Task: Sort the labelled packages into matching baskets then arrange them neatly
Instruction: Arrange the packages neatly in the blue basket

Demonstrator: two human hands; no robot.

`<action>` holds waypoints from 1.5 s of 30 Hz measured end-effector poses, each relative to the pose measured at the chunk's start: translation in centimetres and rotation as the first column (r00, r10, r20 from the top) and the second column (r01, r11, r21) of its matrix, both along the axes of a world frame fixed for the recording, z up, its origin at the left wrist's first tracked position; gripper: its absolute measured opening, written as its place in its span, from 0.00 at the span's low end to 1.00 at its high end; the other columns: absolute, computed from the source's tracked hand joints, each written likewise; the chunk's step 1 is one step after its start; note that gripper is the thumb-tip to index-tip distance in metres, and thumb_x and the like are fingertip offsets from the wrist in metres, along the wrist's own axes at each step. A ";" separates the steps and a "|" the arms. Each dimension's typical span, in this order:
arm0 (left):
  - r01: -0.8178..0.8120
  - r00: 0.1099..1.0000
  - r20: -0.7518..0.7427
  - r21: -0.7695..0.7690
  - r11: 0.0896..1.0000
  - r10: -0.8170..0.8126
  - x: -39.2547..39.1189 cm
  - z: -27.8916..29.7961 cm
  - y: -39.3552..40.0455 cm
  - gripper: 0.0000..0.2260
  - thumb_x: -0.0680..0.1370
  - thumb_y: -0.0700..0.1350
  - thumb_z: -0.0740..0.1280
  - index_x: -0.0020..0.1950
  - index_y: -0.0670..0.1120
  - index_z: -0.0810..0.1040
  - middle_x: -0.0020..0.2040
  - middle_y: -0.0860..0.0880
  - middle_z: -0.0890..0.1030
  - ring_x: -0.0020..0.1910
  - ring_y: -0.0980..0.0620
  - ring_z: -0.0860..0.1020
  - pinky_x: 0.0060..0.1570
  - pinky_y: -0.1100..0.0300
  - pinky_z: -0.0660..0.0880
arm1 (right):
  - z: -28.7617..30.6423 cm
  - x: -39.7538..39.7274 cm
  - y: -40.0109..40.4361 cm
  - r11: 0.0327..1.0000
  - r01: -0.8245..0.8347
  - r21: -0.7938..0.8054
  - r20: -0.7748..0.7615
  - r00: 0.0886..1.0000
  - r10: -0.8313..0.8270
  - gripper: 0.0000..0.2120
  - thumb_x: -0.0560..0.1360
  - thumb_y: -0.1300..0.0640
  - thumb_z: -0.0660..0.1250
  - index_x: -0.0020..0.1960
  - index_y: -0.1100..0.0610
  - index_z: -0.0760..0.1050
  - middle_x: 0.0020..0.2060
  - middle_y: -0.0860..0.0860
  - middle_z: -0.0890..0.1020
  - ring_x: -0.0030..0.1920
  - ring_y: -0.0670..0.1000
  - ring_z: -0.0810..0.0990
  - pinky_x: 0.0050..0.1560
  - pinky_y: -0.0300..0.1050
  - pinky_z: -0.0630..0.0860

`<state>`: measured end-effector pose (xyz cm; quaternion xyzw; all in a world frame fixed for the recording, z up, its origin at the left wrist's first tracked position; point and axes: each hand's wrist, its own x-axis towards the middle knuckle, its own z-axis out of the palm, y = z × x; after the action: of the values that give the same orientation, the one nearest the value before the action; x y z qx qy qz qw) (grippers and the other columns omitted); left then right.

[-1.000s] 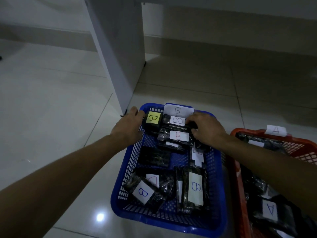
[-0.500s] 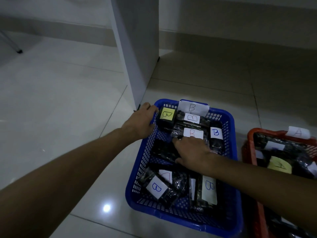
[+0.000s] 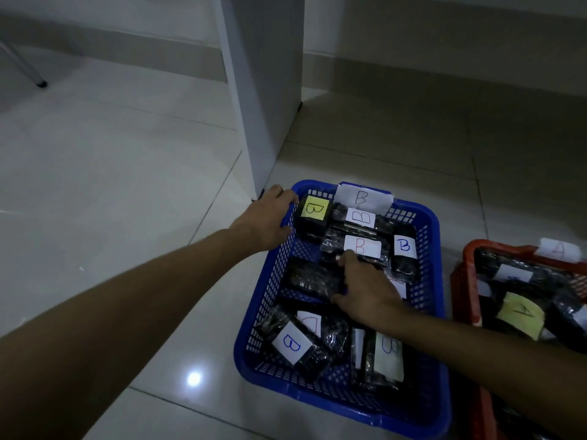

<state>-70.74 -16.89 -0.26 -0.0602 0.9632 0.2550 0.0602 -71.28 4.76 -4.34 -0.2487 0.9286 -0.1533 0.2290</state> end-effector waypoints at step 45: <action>-0.290 0.875 0.484 0.474 0.832 0.029 4.4 -0.4 -2.2 0.14 0.83 0.47 0.58 0.61 0.37 0.72 0.56 0.41 0.80 0.51 0.45 0.82 0.44 0.55 0.82 | -2.0 1.8 -2.3 0.916 -0.201 -0.347 -0.027 0.979 0.204 0.26 0.74 0.53 0.73 0.69 0.50 0.68 0.63 0.43 0.67 0.42 0.32 0.68 0.46 0.29 0.66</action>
<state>-66.31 -19.07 -0.70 -0.1819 0.8034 0.4945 0.2772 -69.45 2.43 -6.31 -0.3791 0.8549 -0.2919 0.2006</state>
